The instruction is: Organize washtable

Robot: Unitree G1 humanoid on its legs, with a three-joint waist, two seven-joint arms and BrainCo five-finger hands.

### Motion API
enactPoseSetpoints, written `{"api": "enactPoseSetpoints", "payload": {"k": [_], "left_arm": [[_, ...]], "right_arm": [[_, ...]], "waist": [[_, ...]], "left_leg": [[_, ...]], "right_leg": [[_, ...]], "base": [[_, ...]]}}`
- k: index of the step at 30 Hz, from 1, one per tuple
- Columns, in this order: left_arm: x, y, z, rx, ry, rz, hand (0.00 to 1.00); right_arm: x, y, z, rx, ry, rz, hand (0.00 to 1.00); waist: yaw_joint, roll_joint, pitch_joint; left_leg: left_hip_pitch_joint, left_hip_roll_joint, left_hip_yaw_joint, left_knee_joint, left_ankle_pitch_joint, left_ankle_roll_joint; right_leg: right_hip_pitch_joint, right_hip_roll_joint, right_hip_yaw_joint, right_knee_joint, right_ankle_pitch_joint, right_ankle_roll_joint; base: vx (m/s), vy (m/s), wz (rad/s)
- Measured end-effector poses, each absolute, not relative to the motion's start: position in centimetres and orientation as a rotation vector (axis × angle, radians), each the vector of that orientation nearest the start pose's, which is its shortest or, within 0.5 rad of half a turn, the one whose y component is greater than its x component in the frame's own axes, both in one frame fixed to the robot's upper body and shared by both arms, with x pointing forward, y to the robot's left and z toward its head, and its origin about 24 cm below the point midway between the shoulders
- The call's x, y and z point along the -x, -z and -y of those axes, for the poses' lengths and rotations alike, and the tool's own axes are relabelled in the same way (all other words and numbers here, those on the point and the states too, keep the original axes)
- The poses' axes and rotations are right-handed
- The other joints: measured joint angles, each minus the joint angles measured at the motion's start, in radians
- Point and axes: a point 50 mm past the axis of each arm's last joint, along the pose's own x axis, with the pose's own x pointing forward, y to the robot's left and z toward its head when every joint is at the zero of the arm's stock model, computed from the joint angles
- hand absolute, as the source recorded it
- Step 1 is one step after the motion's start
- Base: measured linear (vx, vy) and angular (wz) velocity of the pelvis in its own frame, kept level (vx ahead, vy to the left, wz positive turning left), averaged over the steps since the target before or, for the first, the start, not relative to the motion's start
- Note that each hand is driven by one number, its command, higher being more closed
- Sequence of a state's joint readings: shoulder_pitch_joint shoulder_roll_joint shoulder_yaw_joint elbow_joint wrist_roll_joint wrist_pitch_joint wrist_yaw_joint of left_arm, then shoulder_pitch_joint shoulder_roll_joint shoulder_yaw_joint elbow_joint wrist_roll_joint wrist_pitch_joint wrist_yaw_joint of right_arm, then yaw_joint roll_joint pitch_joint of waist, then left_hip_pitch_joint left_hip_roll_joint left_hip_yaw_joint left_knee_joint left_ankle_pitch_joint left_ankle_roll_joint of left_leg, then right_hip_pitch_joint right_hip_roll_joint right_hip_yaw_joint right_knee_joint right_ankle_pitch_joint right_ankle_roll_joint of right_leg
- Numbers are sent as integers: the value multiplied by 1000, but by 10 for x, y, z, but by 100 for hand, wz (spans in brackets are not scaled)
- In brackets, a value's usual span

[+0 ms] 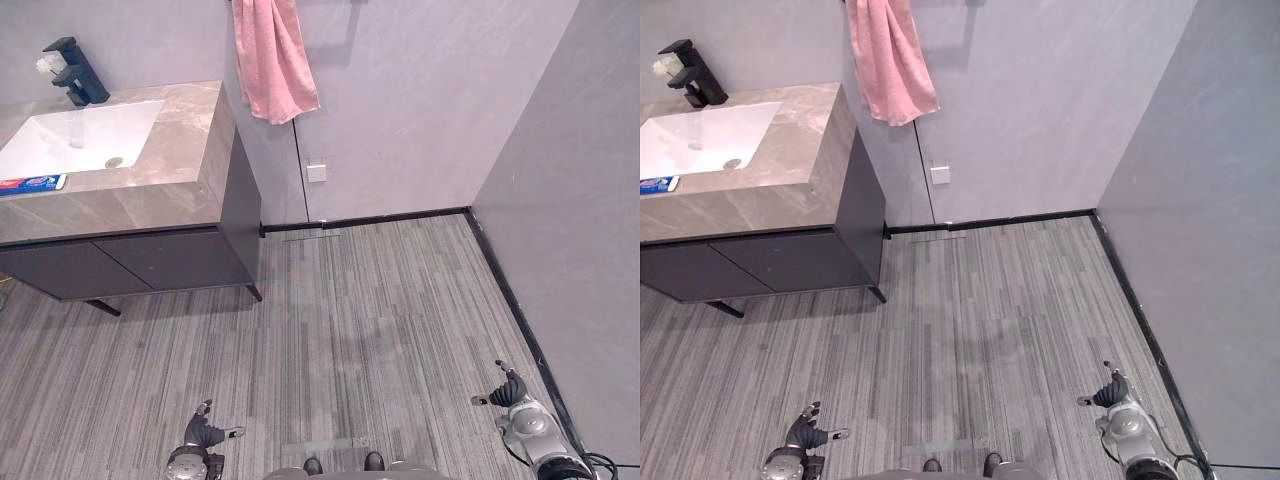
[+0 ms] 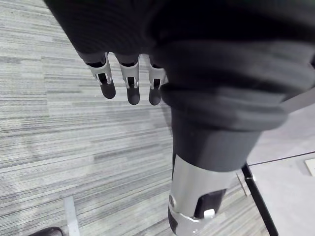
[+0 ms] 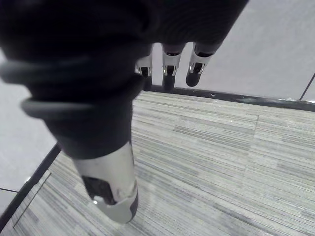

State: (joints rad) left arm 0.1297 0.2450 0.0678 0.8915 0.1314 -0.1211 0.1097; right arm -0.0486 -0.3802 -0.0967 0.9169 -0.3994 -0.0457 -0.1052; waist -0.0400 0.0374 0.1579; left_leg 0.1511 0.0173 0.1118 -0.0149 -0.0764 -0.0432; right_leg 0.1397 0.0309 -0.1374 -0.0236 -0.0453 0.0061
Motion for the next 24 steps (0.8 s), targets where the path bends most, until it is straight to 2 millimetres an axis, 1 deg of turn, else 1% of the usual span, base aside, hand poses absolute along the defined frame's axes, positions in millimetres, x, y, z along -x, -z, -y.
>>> {"api": "enactPoseSetpoints", "payload": {"k": [5, 12, 16, 18, 20, 24], "left_arm": [[-117, 131, -251, -381, -175, -884, 0], [-117, 131, -251, -380, -174, -887, 0], [-116, 132, -248, -369, -173, -893, 0], [-115, 133, -247, -367, -174, -896, 0], [-115, 134, -246, -361, -175, -897, 0], [-115, 136, -236, -329, -172, -901, 0]], "right_arm": [[-177, 95, 295, 744, 127, -805, 0], [-176, 96, 293, 735, 128, -808, 0], [-174, 101, 286, 661, 158, -824, 0], [-173, 104, 282, 640, 163, -829, 0], [-171, 106, 279, 618, 171, -839, 0], [-168, 110, 275, 557, 220, -854, 0]], "waist": [[0, -1, -1], [0, -2, -1], [0, -7, -4], [0, -12, -7], [0, -13, -8], [0, -15, -10]], "left_leg": [[0, 0, -1, 2, 0, 0], [0, -1, -2, 2, 4, 6], [-3, -3, -1, -7, 5, 8], [-5, -3, -1, -12, 10, 15], [-6, -3, 0, -18, 12, 18], [-16, -6, 3, -23, 13, 19]], "right_leg": [[2, 0, -2, 0, 0, 0], [3, -1, -5, -1, 2, -4], [-3, 1, -4, -19, 13, -18], [-4, 1, -5, -23, 15, -19], [-4, 3, -4, -36, 25, -14], [-5, 1, -2, -52, 37, -10]], "base": [[-12, -6, 0], [0, 0, 0], [0, 0, -1], [-19, -5, 0], [-43, -10, -1], [-28, 6, -2]]}}
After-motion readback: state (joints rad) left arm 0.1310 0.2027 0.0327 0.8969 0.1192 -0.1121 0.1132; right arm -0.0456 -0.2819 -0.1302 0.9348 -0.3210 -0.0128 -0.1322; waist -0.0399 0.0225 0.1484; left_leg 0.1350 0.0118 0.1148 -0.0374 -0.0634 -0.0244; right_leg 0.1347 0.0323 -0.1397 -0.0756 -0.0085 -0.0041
